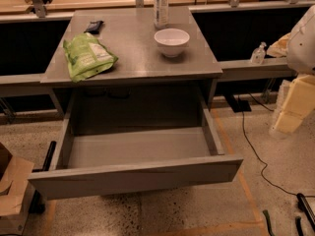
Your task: Place green rice chip bag into top drawer
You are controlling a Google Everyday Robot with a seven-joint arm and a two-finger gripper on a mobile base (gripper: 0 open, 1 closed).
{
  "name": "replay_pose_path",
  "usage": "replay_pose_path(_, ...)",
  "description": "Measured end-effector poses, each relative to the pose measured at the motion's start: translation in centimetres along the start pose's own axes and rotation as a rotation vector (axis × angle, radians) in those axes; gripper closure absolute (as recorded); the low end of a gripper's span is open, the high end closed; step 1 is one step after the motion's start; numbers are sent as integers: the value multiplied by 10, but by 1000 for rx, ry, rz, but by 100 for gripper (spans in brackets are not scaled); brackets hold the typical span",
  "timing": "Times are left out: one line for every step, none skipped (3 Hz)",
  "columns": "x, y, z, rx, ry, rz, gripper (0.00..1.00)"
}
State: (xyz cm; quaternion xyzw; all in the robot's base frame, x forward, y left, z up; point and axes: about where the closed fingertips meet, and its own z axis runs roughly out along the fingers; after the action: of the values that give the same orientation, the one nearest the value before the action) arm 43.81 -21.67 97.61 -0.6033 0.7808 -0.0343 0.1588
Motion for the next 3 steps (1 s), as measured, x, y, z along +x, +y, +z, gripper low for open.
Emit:
replay_pose_path(0,0,0,0,0,0,0)
replay_pose_path(-19,-14,10,26,-73,-24,0)
replay_pose_path(-83,-38,18,40,-198,-114,0)
